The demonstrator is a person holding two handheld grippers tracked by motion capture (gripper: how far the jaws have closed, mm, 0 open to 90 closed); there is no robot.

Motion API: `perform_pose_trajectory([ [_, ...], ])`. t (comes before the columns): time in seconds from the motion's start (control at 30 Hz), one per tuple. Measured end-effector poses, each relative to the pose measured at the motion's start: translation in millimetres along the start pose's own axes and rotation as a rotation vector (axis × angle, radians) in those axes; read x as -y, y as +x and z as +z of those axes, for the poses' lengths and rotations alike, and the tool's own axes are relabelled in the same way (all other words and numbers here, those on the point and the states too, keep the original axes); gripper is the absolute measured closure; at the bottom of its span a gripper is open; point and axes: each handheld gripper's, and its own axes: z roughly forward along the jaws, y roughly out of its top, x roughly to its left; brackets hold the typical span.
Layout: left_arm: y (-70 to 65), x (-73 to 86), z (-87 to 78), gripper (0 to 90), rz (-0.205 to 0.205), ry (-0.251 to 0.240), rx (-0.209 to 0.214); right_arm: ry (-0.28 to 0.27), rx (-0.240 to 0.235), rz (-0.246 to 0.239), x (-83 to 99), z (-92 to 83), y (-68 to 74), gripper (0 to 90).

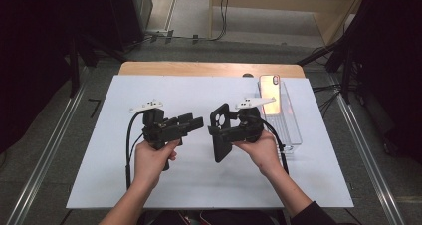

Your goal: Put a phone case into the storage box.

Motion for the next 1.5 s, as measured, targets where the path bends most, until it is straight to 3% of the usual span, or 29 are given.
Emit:
perform_pose_trajectory([
  [0.17,6.8,-0.3,1.6,36.9,-0.007,0.089,0.017,0.009,-0.025,-0.021,-4.6,-10.0,-5.8,11.7],
  [0.27,9.5,0.3,3.6,36.8,0.013,0.134,0.021,0.008,-0.033,-0.033,-7.3,-16.2,-8.4,11.7],
  [0.4,13.8,2.8,5.8,35.2,0.063,0.208,0.024,0.020,-0.047,-0.040,-10.4,-23.5,-12.0,11.7],
  [0.53,18.8,6.0,4.8,35.2,0.093,0.236,0.038,0.033,-0.061,-0.049,-13.1,-30.6,-15.5,11.7],
  [0.7,23.7,10.0,2.6,35.1,0.181,0.303,0.010,0.024,-0.071,-0.059,-15.7,-40.6,-19.8,11.7],
  [1.0,33.5,16.3,-7.5,35.0,0.194,0.309,0.021,0.033,-0.073,-0.088,-21.9,-58.9,-25.6,11.7],
  [1.5,41.1,25.5,-17.7,33.0,0.219,0.338,0.031,0.000,-0.022,-0.062,-31.3,-97.3,-37.2,11.7],
])
